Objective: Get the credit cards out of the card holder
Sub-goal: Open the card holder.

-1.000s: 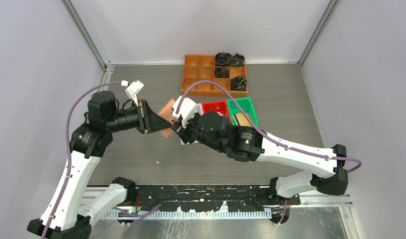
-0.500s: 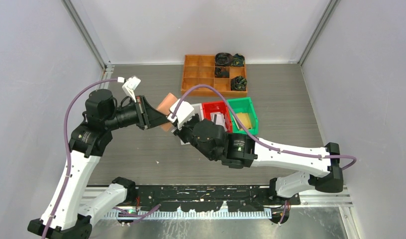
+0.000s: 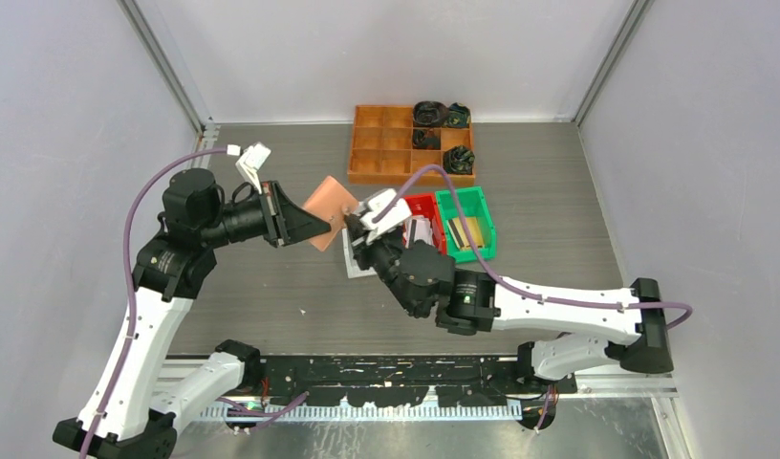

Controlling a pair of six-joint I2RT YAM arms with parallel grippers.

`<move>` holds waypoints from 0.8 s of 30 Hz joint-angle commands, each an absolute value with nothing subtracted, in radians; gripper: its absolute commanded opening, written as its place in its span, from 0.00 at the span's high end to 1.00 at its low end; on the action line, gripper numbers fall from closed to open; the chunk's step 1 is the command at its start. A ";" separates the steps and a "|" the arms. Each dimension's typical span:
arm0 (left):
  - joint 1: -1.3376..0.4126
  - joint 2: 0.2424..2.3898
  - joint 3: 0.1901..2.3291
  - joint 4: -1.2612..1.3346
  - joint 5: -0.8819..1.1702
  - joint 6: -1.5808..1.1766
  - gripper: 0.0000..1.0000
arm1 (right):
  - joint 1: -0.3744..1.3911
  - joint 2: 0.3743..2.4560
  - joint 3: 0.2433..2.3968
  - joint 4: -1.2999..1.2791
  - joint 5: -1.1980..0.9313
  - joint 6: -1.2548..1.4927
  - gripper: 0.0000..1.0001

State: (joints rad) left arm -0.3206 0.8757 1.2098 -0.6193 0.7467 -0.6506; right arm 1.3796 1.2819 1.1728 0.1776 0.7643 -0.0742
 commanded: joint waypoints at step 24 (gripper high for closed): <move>-0.348 0.864 1.380 -0.608 1.007 -0.557 1.00 | 1.013 0.967 1.083 0.138 -0.066 0.611 0.11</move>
